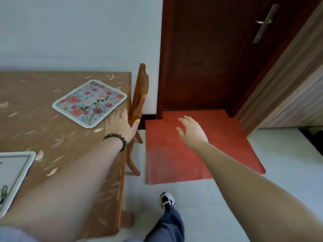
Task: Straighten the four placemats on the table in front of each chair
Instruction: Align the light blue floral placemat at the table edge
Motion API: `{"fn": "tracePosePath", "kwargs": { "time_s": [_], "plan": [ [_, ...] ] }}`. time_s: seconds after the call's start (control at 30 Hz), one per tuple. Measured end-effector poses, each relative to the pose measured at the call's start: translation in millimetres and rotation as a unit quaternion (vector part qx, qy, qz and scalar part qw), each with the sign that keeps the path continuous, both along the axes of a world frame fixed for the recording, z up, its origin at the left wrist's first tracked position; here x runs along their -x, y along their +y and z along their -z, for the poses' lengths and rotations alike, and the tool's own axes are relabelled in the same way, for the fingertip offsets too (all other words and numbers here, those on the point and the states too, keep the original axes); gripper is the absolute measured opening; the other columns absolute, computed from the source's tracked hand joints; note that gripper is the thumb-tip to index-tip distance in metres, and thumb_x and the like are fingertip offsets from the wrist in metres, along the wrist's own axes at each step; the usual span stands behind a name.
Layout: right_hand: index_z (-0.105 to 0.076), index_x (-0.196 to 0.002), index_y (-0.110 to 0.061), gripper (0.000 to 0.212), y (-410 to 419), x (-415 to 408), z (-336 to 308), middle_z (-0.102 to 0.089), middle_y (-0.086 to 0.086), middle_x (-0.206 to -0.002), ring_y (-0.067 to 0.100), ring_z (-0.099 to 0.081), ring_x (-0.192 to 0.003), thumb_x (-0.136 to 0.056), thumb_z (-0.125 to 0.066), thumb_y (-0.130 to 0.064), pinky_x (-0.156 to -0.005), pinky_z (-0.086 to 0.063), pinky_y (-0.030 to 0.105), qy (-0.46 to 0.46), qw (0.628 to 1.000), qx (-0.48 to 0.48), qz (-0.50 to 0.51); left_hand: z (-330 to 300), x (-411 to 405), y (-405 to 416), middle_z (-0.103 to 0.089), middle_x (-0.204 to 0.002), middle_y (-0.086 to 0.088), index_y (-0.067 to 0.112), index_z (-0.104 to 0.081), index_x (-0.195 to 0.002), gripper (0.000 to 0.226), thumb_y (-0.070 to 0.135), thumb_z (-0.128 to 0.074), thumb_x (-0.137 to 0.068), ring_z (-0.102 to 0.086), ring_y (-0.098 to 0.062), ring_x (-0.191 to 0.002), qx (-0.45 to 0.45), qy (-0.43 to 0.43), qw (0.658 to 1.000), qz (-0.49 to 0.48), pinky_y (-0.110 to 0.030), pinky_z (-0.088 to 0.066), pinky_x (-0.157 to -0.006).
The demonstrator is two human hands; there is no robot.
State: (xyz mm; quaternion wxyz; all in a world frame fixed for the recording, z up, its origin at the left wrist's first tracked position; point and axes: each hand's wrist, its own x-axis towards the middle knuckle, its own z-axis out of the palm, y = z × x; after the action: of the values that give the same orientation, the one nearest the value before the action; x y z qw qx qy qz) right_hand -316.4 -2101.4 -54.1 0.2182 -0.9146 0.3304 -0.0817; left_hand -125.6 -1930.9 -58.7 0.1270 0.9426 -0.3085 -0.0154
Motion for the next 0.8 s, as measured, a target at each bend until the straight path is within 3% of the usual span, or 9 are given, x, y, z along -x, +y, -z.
{"fn": "tracePosePath", "kwargs": {
  "time_s": [0.27,0.5,0.63,0.8],
  "plan": [
    [-0.039,-0.14,-0.018,0.045,-93.6,-172.8,-13.9,-0.033,0.006,-0.15,0.021,-0.024,-0.139,-0.097,-0.044,-0.029,-0.115,-0.017,0.037,-0.015,0.987,0.012,-0.161,-2.5,-106.1,-72.6,-0.022,-0.154,-0.009,0.017,-0.021,-0.146,0.073,0.062,-0.026,-0.089,-0.018,-0.027,-0.14,0.013,0.047,0.991,-0.127,-0.051,-0.017,-0.112],
    [-0.041,-0.14,-0.019,0.046,-123.4,-282.7,-13.0,-0.032,0.004,-0.151,0.02,-0.021,-0.141,-0.097,-0.044,-0.031,-0.115,-0.019,0.038,-0.011,0.967,0.01,-0.255,-3.6,-164.9,-62.5,-0.023,-0.154,-0.007,0.018,-0.017,-0.147,0.073,0.063,-0.027,-0.089,-0.018,-0.026,-0.14,0.009,0.058,0.97,-0.235,-0.047,-0.016,-0.112],
    [-0.044,-0.137,-0.013,0.044,-116.1,-339.6,1.5,-0.035,0.008,-0.149,0.023,-0.023,-0.14,-0.097,-0.044,-0.029,-0.115,-0.013,0.037,-0.004,0.941,0.026,-0.337,15.3,-180.6,-40.5,-0.02,-0.155,-0.007,0.02,-0.016,-0.147,0.075,0.065,-0.026,-0.088,-0.014,-0.025,-0.141,-0.002,0.075,0.947,-0.314,-0.049,-0.016,-0.112],
    [-0.042,-0.138,-0.013,0.046,-106.1,-413.1,29.3,-0.035,0.009,-0.148,0.025,-0.025,-0.137,-0.096,-0.045,-0.031,-0.113,-0.021,0.038,0.013,0.9,0.01,-0.436,50.8,-188.2,-29.6,-0.02,-0.155,-0.005,0.022,-0.013,-0.148,0.075,0.064,-0.03,-0.087,-0.017,-0.026,-0.14,-0.016,0.123,0.904,-0.409,-0.051,-0.018,-0.112]
  ]
}}
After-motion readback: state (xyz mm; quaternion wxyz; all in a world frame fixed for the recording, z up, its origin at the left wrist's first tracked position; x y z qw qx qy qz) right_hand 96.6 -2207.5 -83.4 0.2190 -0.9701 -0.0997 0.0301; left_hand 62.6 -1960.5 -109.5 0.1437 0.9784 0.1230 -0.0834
